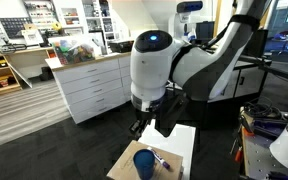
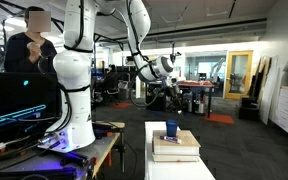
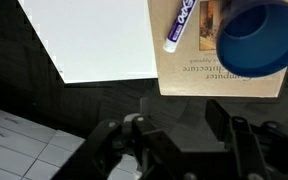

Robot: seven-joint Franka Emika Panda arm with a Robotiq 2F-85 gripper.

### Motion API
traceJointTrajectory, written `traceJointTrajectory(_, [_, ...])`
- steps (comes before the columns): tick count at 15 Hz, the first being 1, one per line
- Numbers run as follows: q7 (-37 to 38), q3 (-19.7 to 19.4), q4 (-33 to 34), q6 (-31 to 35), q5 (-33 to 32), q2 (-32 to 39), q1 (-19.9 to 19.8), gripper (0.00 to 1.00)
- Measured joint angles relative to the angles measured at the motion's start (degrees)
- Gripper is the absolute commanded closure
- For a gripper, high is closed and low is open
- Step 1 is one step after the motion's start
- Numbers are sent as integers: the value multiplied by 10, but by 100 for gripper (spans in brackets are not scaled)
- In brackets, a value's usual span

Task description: Take the marker out of the cup and put it on the book

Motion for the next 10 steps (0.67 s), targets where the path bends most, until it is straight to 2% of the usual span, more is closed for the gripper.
traceJointTrajectory(2, [7, 0, -4, 0, -4, -5, 0, 1])
traceJointTrajectory(7, [14, -1, -20, 0, 0, -23, -2, 0])
traceJointTrajectory(10, [-32, 7, -33, 7, 66, -25, -10, 0])
